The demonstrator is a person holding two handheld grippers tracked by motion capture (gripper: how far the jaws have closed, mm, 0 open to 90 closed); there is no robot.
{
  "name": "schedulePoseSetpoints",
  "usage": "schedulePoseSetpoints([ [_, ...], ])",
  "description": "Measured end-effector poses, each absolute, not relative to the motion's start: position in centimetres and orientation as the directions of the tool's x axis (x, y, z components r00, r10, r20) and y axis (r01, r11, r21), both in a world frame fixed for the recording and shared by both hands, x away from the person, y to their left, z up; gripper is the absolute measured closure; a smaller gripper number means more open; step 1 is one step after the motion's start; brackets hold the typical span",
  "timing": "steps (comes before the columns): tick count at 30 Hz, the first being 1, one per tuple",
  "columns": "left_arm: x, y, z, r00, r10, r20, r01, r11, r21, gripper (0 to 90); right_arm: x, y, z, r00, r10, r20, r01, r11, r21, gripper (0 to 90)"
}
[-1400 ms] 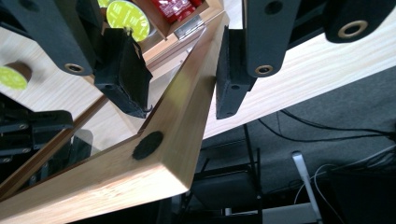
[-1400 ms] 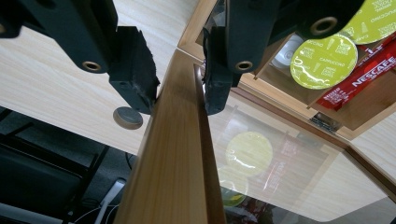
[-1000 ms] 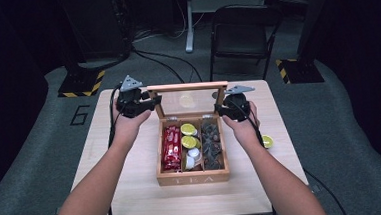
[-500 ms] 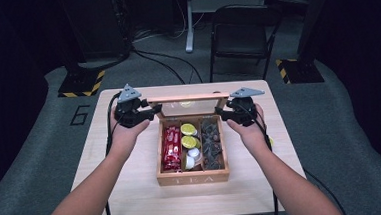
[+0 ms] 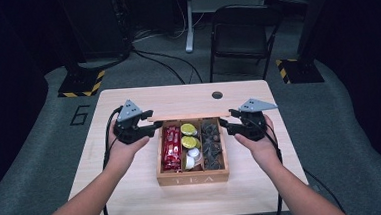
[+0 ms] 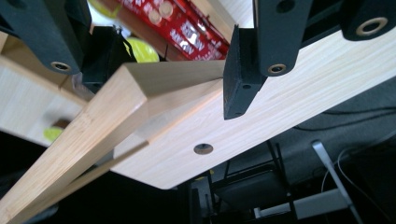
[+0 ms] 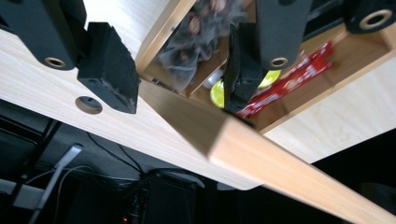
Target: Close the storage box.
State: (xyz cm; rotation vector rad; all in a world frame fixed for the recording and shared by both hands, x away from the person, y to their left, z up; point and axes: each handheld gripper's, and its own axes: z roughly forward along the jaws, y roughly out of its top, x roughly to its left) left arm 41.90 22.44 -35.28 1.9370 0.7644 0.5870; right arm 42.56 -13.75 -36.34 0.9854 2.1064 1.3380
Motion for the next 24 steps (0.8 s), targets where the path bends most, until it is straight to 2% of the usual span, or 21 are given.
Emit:
schedulePoseSetpoints([
  [5, 40.6, 22.9, -37.0, 0.702, 0.712, 0.022, 0.31, -0.333, 0.89, 43.8, 40.3, -14.1, -37.1, -0.67, 0.742, -0.022, 0.298, 0.296, 0.907, 44.6],
  [10, 39.3, 22.9, -38.6, 0.715, 0.697, 0.045, 0.301, -0.366, 0.88, 41.9, 38.3, -14.2, -38.5, -0.69, 0.724, 0.009, 0.315, 0.289, 0.904, 44.8],
  [18, 36.7, 23.8, -42.4, 0.739, 0.674, -0.008, 0.337, -0.359, 0.871, 41.9, 35.7, -14.4, -41.2, -0.698, 0.715, 0.039, 0.343, 0.286, 0.895, 44.8],
  [24, 34.8, 24.1, -44.8, 0.764, 0.644, -0.028, 0.358, -0.387, 0.85, 42.3, 34.5, -14.2, -43.7, -0.713, 0.701, 0.01, 0.386, 0.38, 0.841, 46.0],
])
